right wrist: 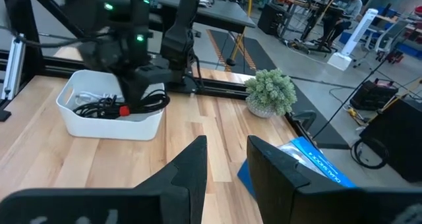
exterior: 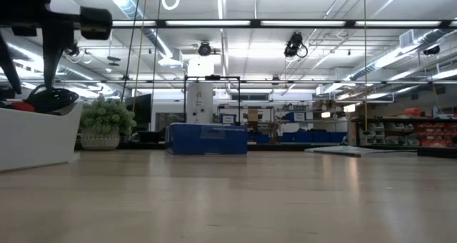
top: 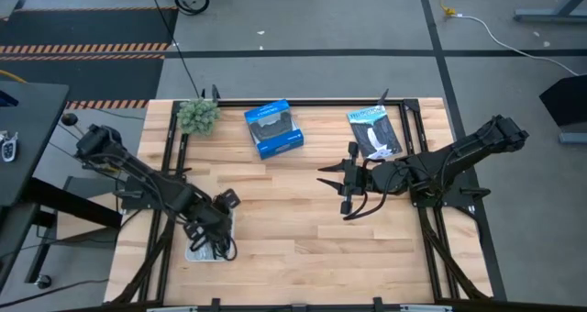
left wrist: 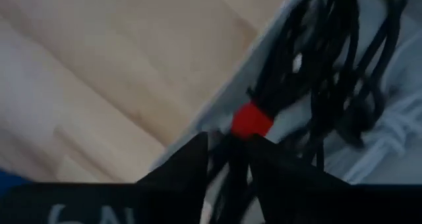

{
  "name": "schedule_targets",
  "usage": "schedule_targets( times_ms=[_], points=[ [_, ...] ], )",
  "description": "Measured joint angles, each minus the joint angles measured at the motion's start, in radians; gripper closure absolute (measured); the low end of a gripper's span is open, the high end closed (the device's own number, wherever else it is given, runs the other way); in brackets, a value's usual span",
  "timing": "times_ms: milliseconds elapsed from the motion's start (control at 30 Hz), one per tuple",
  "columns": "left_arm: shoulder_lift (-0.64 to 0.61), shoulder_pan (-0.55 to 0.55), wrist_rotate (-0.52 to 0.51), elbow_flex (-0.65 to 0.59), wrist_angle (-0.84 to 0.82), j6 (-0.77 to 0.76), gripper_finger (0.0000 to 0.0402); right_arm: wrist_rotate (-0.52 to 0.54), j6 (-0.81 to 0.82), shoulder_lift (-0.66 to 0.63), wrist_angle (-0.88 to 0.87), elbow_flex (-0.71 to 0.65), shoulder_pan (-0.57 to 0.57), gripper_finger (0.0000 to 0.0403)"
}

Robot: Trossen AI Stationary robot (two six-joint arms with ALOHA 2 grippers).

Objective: Pick and place USB-C Cables
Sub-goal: Put the black charger cable into the white bin

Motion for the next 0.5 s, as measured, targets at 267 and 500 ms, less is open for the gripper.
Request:
schedule_targets(
  times_ms=[267,500],
  points=[
    [0.09,-0.004,0.047,0.089,-0.042,0.036,0.0248,0.0,0.0,0.0,0.0,0.0,0.0,0.0289],
    [0.175,-0.004,0.101,0.089,-0.078,0.094,0.0246,0.0,0.0,0.0,0.0,0.0,0.0,0.0289]
  ],
)
